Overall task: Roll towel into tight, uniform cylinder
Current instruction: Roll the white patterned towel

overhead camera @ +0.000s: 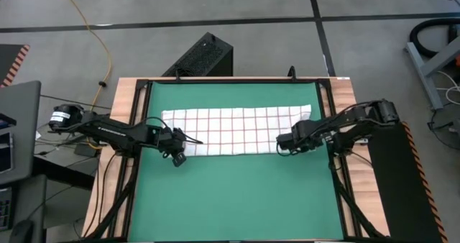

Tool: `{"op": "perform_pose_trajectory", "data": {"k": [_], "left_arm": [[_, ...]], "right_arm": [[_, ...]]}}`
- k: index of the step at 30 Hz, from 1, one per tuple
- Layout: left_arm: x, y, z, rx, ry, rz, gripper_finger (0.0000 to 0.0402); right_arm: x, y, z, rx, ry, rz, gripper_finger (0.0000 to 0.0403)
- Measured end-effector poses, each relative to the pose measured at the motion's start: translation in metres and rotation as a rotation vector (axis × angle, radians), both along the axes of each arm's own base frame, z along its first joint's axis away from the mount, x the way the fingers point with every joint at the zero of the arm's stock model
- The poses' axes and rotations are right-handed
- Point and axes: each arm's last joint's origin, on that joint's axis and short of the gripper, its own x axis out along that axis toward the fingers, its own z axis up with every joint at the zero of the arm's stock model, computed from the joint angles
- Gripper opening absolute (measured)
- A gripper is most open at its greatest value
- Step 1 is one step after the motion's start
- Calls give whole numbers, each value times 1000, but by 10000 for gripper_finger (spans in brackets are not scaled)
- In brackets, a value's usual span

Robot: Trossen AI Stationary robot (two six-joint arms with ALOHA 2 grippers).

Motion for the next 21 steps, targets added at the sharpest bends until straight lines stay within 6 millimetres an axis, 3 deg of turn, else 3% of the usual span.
{"op": "perform_pose_trajectory", "data": {"k": [21], "left_arm": [[0,0,0,17,6,-36,2]], "right_arm": [[-2,-26,0,92,-1,-114,122]]}}
